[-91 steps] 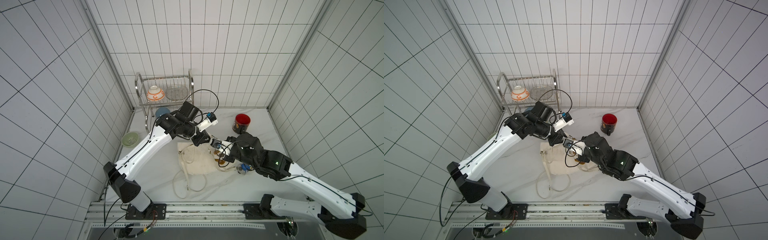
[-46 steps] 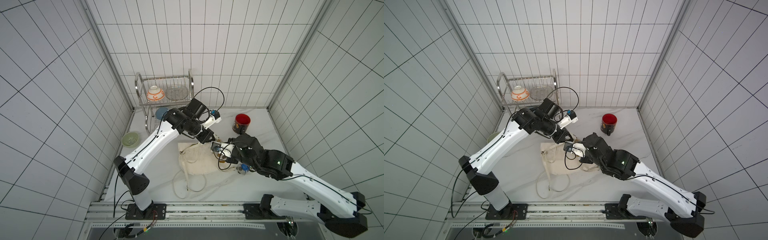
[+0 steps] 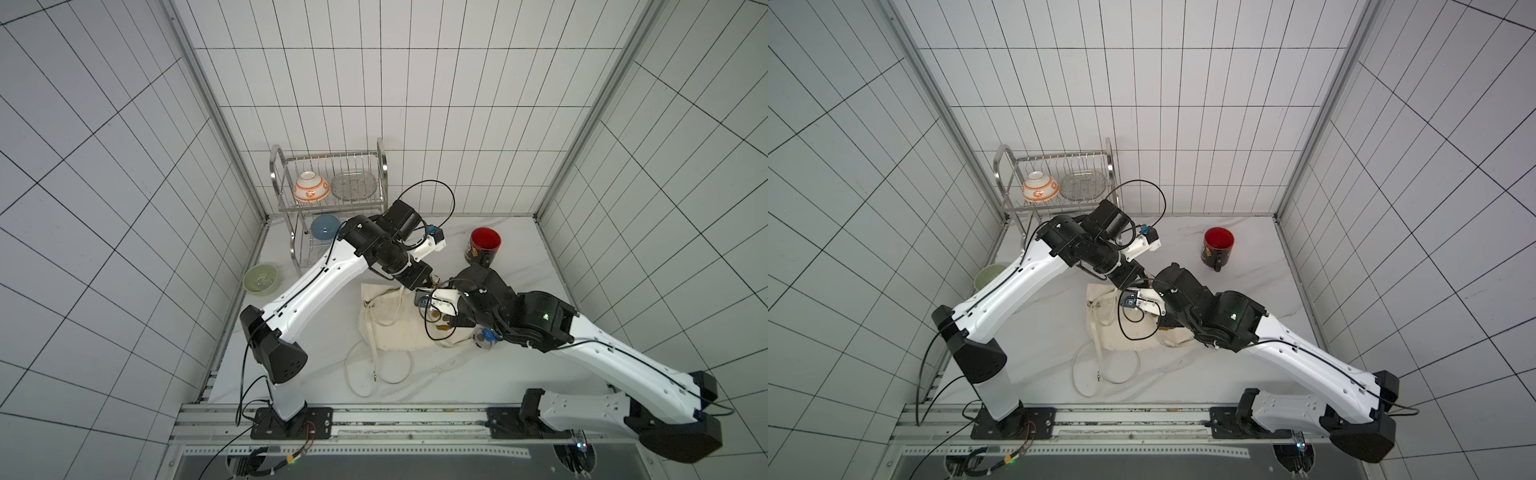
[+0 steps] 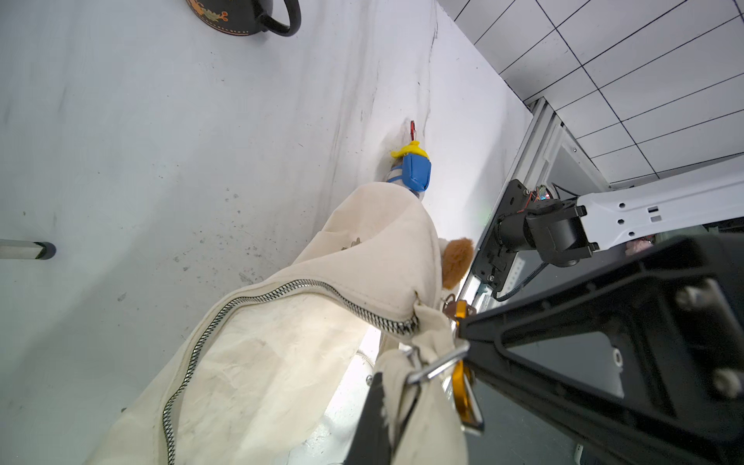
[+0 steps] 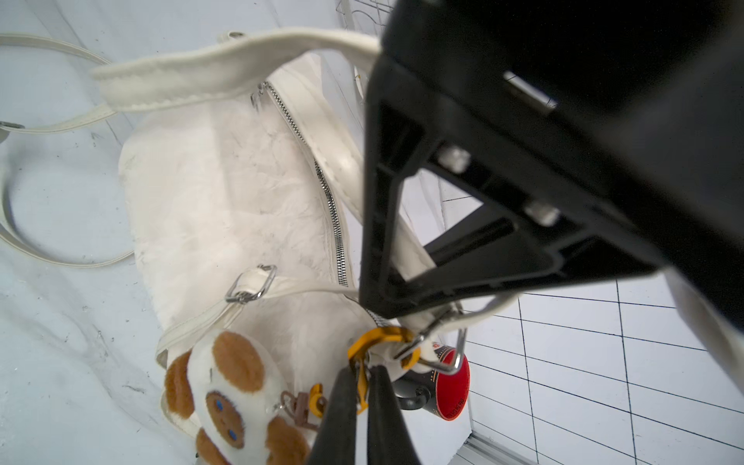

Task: Remove the decoration from the bag
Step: Remove the decoration item from the bag, then place the decoration item at the center of the board.

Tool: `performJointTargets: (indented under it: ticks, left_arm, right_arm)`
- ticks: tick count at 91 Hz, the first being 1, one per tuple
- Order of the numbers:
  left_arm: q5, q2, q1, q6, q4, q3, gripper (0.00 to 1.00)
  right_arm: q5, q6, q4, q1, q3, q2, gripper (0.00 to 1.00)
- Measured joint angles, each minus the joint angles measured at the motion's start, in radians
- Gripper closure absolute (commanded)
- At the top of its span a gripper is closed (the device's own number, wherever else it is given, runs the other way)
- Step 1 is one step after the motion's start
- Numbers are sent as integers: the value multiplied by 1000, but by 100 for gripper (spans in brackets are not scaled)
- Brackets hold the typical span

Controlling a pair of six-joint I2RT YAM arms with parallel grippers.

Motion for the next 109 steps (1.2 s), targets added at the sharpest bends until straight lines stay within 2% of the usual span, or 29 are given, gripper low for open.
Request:
performJointTargets:
  ticks: [31, 74, 89, 97, 109]
  left_arm:
    - [38, 2, -1, 3, -53, 28, 100]
    - [46, 64, -19, 48, -81, 24, 100]
    - [57, 69, 12, 35, -69, 0, 100]
    - [59, 57, 82, 11, -21, -71, 100]
    - [27, 16, 189, -17, 93, -210, 100]
  right_arm:
    - [-80, -8, -31, -23, 35, 15, 100]
    - [-37, -166, -61, -30, 20, 19, 100]
    - [-149, -58, -42, -81, 18, -8, 100]
    - [-226, 49, -10, -141, -41, -80, 100]
    - [-364, 232, -17, -254, -155, -146, 93]
